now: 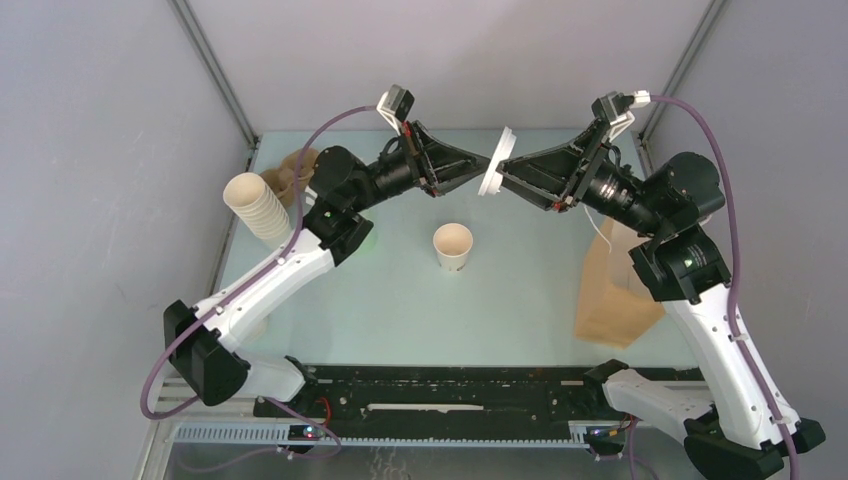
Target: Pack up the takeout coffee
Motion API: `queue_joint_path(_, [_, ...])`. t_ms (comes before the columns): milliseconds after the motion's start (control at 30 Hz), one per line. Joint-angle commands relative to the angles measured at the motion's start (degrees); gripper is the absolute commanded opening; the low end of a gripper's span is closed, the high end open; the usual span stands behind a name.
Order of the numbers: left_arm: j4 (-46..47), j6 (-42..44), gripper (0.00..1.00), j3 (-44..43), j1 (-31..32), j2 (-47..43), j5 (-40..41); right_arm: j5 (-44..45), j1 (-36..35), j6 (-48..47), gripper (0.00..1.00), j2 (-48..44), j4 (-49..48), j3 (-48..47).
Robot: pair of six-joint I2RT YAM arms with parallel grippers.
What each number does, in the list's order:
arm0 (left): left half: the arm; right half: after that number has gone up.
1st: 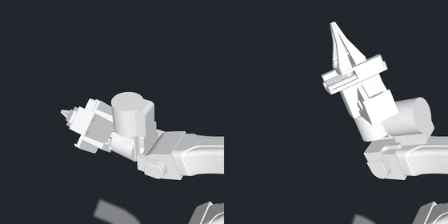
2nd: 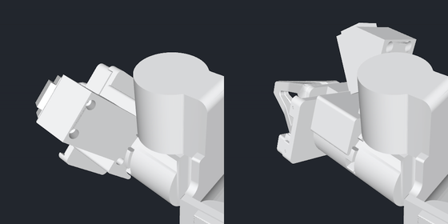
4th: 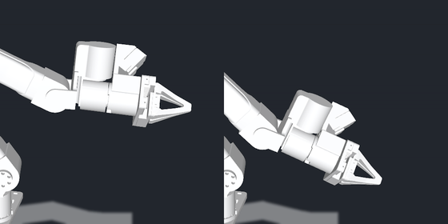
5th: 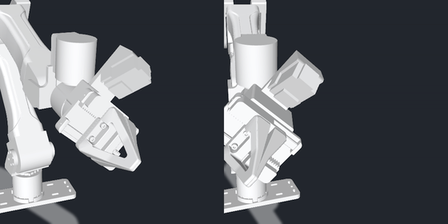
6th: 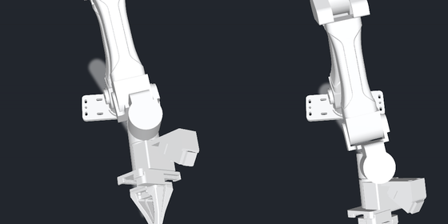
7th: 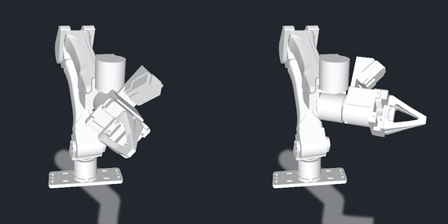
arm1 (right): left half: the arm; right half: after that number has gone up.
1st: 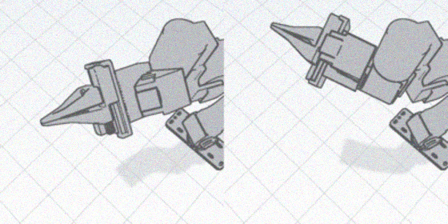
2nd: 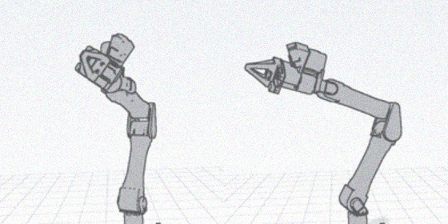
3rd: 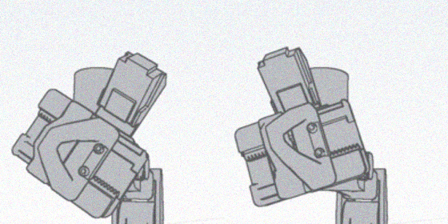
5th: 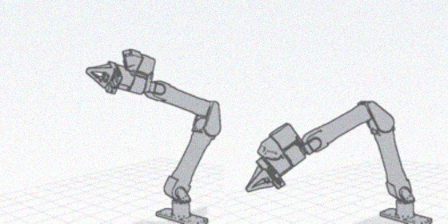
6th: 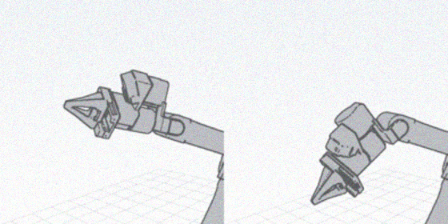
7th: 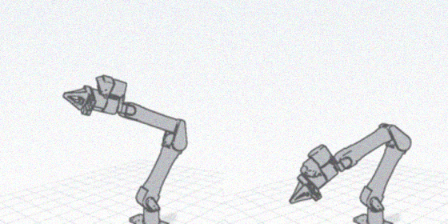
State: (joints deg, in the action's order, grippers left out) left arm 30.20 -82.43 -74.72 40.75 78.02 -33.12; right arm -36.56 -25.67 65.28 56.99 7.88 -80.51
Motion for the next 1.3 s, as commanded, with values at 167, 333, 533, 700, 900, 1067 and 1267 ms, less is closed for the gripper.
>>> queue_joint_path(167, [-1.9,3.4,0.00,0.0,0.3,-2.4,1.6,1.4,-0.4,-1.1,1.00,-1.1,0.3,0.0])
queue_joint_path(333, [-2.1,3.5,0.00,-0.1,0.3,-2.4,1.8,1.3,-0.9,-1.2,1.00,-0.7,-0.2,0.0])
queue_joint_path(533, [-1.1,2.6,0.00,0.3,0.3,-2.4,2.0,1.4,-1.0,-0.9,0.99,-0.9,-1.7,0.8])
queue_joint_path(700, [-1.7,3.2,0.00,0.9,0.3,-3.1,3.6,3.2,-1.2,-1.3,1.00,-1.1,-0.1,0.8])
queue_joint_path(900, [-2.2,3.2,0.00,1.2,0.3,-3.1,4.2,3.8,-1.1,-1.8,0.97,-1.0,0.5,0.8])
queue_joint_path(1067, [-1.8,3.1,0.00,1.5,0.3,-2.9,4.2,3.5,-1.1,-1.9,0.93,-1.0,-0.5,0.8])
queue_joint_path(1267, [-2.2,4.1,0.09,2.2,-0.4,-3.4,4.4,2.9,-0.5,-2.5,0.91,-1.1,0.0,0.8])
